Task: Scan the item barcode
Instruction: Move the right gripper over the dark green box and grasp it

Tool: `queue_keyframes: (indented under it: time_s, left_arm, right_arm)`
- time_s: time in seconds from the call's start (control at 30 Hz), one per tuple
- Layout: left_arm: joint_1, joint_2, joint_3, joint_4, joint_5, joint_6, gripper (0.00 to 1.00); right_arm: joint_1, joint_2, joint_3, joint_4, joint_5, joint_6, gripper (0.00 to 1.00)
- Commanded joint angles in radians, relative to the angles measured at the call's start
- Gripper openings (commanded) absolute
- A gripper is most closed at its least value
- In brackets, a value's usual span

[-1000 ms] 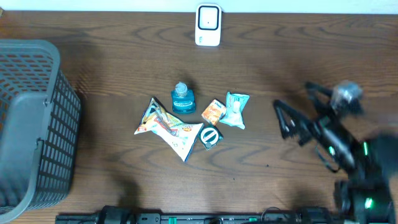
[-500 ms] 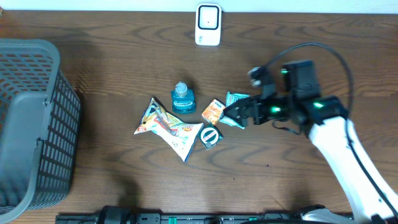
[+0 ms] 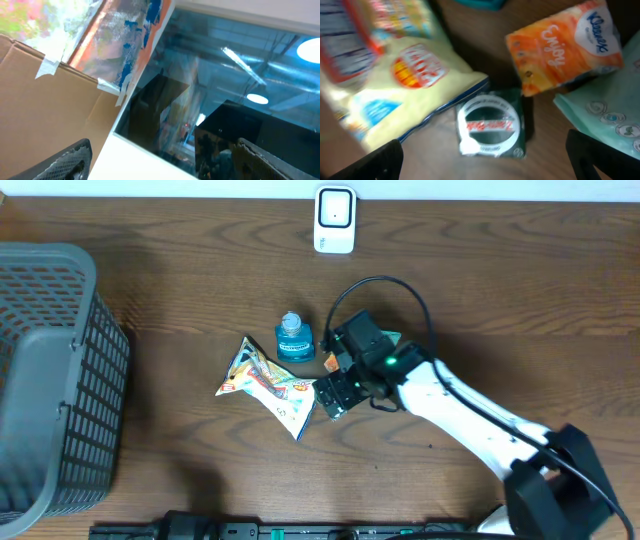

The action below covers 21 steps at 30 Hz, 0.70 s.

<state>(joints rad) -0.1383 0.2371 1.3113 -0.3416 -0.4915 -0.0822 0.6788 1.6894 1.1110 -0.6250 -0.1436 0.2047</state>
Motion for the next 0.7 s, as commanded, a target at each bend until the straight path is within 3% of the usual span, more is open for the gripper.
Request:
queue_keyframes:
  time_s: [0.0, 0.67]
  left_arm:
    - [0.002, -0.041, -0.042, 0.023, 0.013, -0.006, 0.89]
    - [0.003, -0.117, -0.069, 0.034, 0.012, -0.006, 0.89]
  right_arm:
    - [0.003, 0.051, 0.029, 0.010, 0.103, 0.079, 0.99]
    - [0.056, 0.161, 0.085, -0.093, 0.100, -0.073, 0.98]
